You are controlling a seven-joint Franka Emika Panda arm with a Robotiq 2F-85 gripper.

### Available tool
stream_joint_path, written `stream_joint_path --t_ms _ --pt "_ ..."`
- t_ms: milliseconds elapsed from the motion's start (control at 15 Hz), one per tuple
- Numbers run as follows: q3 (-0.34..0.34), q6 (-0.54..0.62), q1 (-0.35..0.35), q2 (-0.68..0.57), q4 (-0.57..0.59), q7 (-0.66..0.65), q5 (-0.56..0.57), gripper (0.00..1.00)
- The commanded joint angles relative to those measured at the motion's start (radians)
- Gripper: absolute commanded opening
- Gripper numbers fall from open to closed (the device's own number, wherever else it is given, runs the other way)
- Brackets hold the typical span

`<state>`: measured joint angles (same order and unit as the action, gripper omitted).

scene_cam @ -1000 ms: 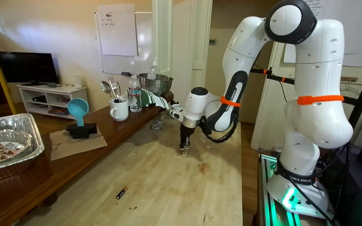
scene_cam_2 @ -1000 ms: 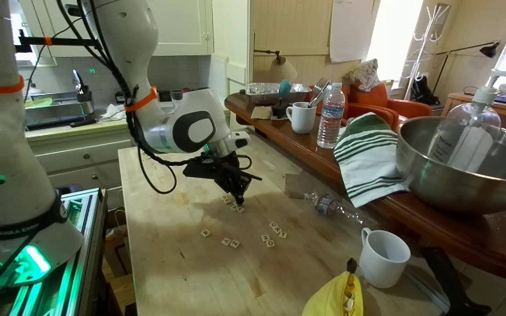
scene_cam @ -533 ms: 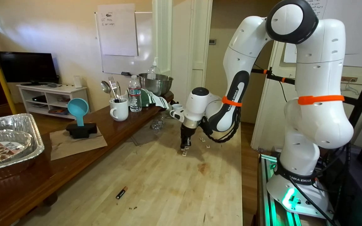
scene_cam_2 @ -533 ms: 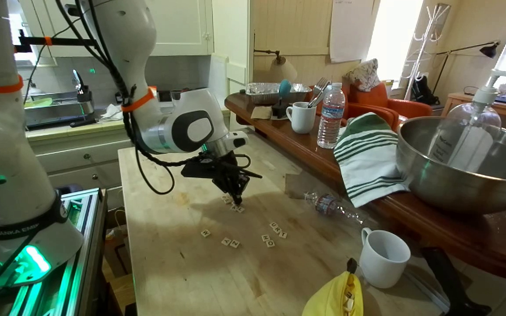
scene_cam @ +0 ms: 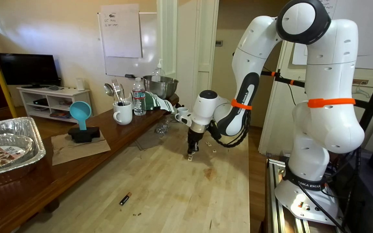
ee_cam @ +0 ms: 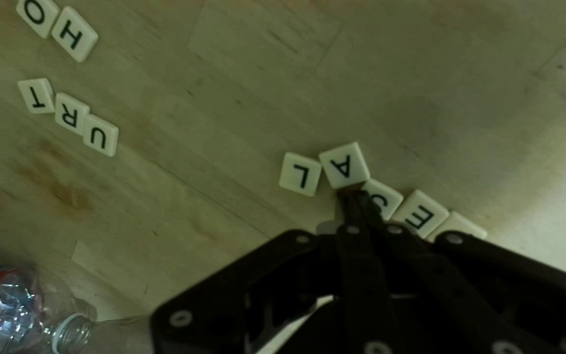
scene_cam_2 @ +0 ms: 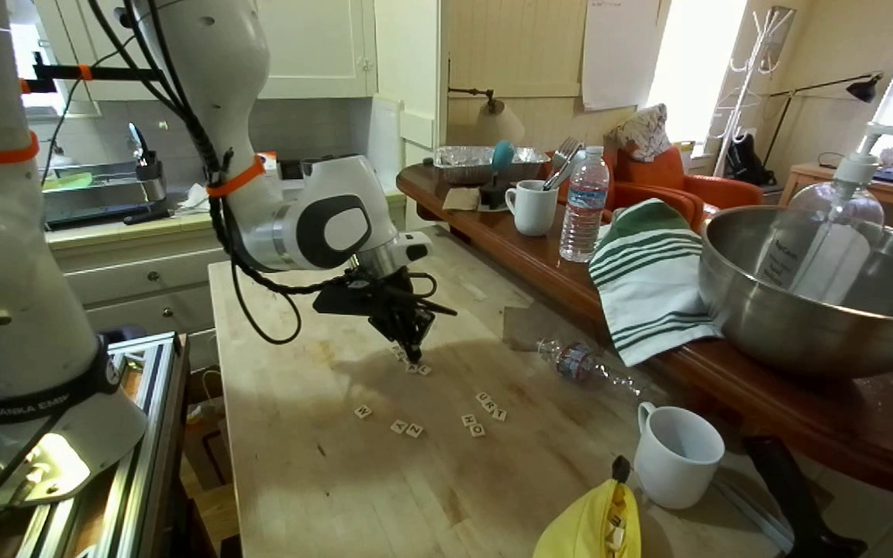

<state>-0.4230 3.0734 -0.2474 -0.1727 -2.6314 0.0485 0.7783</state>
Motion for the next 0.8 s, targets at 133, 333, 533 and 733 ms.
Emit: stream_joint_path --t_ms 133,333,533,733 --pt "-0.014 0.013 -0.019 -0.021 -0.041 -0.038 0.027 0.0" --pt "-0.005 0.012 -0.017 -0.022 -0.046 -0.037 0.012 0.0" --pt "0.0 0.008 -0.017 -0.021 -0.05 -0.044 0.002 0.0" --pt "0.001 0.006 -0.018 -0.021 -0.049 -0.054 0.002 0.0"
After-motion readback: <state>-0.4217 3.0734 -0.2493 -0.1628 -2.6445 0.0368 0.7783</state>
